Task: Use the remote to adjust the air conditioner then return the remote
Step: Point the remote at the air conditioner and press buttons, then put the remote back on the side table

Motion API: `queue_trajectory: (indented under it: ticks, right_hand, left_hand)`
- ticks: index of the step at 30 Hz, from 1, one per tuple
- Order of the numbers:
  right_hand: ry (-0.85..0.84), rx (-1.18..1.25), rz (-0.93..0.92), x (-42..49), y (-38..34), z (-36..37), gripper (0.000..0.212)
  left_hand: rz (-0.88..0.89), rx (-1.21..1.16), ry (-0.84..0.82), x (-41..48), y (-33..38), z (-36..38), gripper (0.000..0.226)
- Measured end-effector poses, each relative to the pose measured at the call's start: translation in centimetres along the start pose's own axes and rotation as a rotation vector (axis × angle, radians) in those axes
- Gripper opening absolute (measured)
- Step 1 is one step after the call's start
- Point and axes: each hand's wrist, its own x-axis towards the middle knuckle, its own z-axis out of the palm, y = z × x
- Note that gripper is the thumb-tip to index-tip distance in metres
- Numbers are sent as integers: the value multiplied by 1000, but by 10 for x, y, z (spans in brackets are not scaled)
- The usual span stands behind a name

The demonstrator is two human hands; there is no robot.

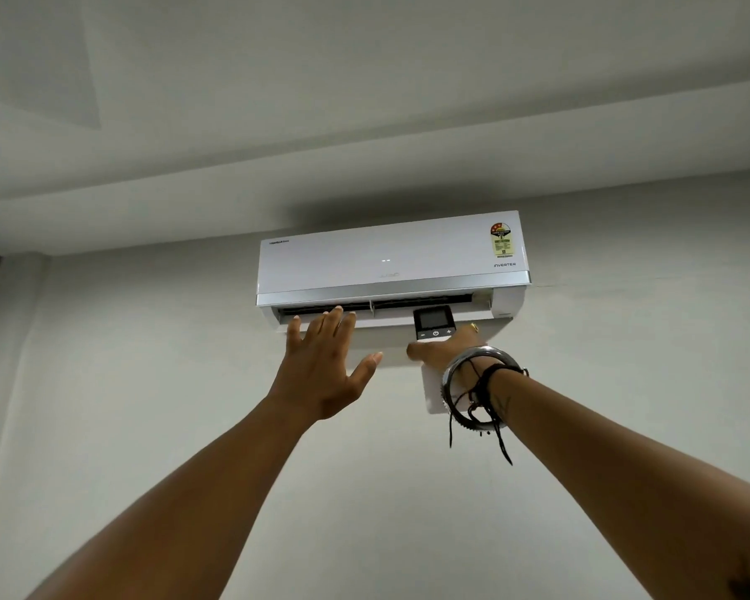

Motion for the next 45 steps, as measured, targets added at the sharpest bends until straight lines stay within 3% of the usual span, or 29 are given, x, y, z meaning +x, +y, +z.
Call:
queue_trajectory:
  ticks: [6,12,18,27,31,36,45]
  right_hand:
    - [174,-209,-150,-5,24,14,57]
    - [111,-323,-84,-19,86,41,51]
    - [58,-465,-34,-67,190,84,62]
    - [-268,-610,444,-211,408,143,47]
    - [-424,-643,697,-303,496,166,45]
    - [-539,-677,947,-418,582,187,49]
    - [-800,-798,1112,-546,691,204,42]
  left_hand:
    - [3,-10,-29,-16,4,21,76]
    - [-10,-98,-115,-62,18,71,76]
    - [-69,-210,-316,-155,49,137,73]
    - [-105,-343,-753,-408,120,230,78]
    - [-243,-395,-971,-529,163,244,83]
    - [-219,-440,-1213,-639,205,252,75]
    - [-185,-412,-1431,-788,264,241,74]
